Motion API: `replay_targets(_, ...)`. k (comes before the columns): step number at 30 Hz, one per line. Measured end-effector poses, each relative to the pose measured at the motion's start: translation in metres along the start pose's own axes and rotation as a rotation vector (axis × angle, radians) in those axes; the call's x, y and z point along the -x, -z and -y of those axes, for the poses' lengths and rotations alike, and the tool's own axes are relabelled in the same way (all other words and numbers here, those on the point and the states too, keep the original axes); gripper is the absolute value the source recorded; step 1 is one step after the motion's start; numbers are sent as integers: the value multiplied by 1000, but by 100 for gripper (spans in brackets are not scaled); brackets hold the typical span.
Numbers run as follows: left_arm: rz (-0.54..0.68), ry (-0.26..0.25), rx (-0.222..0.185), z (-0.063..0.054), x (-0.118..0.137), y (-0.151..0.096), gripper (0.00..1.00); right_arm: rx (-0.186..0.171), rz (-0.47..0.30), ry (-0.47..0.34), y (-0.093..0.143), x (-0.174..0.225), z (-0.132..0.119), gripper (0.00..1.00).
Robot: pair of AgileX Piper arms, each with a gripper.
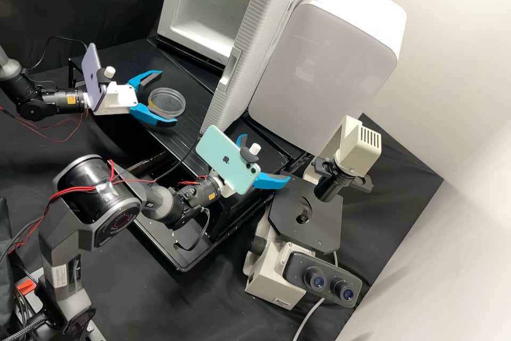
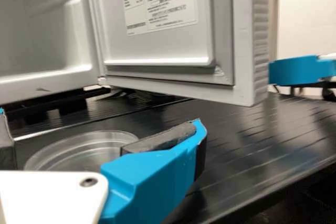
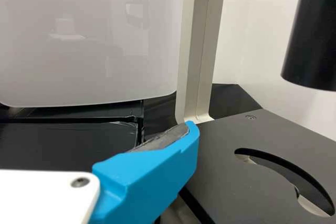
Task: Take the petri dish out of the incubator
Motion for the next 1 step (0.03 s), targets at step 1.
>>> replay_targets(1, 6, 0, 6, 0, 0, 0, 100, 0, 0, 0, 0, 0, 0, 100)
